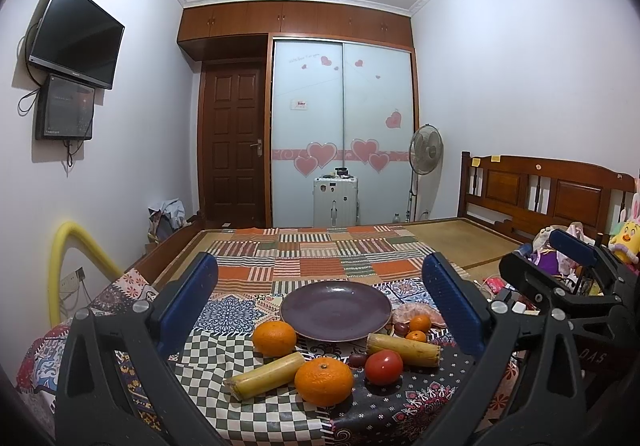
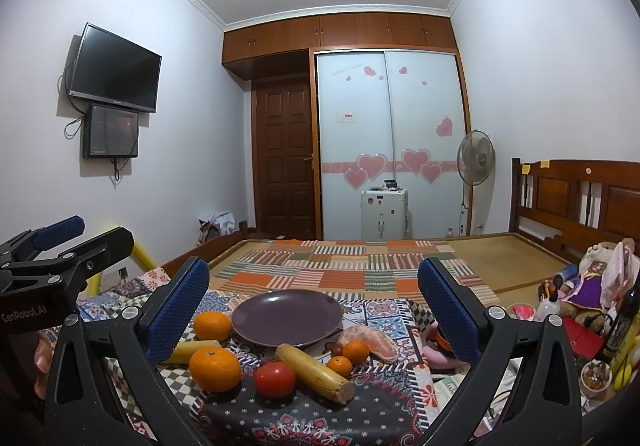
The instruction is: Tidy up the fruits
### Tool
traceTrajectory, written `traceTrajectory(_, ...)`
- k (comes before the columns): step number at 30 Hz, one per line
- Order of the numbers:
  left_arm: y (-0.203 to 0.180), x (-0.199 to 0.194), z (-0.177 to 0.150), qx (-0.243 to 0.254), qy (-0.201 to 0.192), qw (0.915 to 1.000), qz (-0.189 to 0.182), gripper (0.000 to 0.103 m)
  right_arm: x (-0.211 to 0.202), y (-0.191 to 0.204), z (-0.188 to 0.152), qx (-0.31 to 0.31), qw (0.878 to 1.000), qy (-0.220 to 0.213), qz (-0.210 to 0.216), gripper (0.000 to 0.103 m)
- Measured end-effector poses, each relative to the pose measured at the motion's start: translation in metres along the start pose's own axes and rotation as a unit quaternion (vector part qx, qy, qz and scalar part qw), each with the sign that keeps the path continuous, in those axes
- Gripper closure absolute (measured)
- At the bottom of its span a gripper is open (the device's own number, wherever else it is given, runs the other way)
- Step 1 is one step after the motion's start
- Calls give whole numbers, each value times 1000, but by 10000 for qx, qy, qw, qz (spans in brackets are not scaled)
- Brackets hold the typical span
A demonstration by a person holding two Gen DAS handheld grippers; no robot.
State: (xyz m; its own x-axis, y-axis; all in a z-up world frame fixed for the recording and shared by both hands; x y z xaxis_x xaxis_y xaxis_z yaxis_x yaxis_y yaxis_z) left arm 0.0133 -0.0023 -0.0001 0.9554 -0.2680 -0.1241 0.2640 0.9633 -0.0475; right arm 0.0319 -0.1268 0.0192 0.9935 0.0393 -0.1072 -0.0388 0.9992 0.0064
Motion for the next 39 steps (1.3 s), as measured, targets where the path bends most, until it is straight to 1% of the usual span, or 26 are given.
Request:
traceTrajectory(15, 1, 1, -1, -24, 15, 10000, 0, 0, 0, 5, 1, -42, 10000, 19, 24, 0)
traceTrajectory(21, 7, 8, -8, -19, 122, 9999, 50, 0, 6, 8, -4, -123, 9999, 89, 4, 0)
traceTrajectory(25, 19, 21, -19, -107, 389, 9991, 121, 0, 16, 10, -12, -186, 9995, 228, -93, 0)
traceTrajectory(29, 38, 40, -35, -294, 822, 9961, 149, 0, 34, 12, -30, -374, 9978, 538, -111, 0)
traceTrajectory(32, 53, 54, -51, -385, 1180, 9921, 203, 0, 47, 14, -46, -541, 9951, 816, -145, 0)
traceTrajectory(35, 66, 68, -68, -400, 1521, 9870, 348, 0, 58, 13, -60, -645, 9920, 1078, -137, 0)
traceTrajectory(36, 71, 72, -74, -415, 1631, 9850, 368, 0, 65, 13, -68, -693, 9900, 1222, -113, 0)
traceTrajectory(39, 84, 83, -90, -527, 1947, 9787, 371, 0, 75, 11, -79, -802, 9859, 1464, -94, 0)
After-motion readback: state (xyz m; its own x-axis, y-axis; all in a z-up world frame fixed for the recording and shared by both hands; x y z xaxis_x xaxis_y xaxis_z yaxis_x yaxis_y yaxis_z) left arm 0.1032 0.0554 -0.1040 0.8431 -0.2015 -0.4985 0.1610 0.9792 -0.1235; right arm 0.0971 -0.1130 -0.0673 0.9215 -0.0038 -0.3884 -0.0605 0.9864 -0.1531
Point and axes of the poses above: each gripper's, at about its wrist camera, not at the fingertips, and x roughly the way its jaws point, y to its left, z to its top, the point moved 2 cm from there along x, roughly the way its jaws point, and after that the axes turned 15 degrees about -z, right-handed, at the moved point
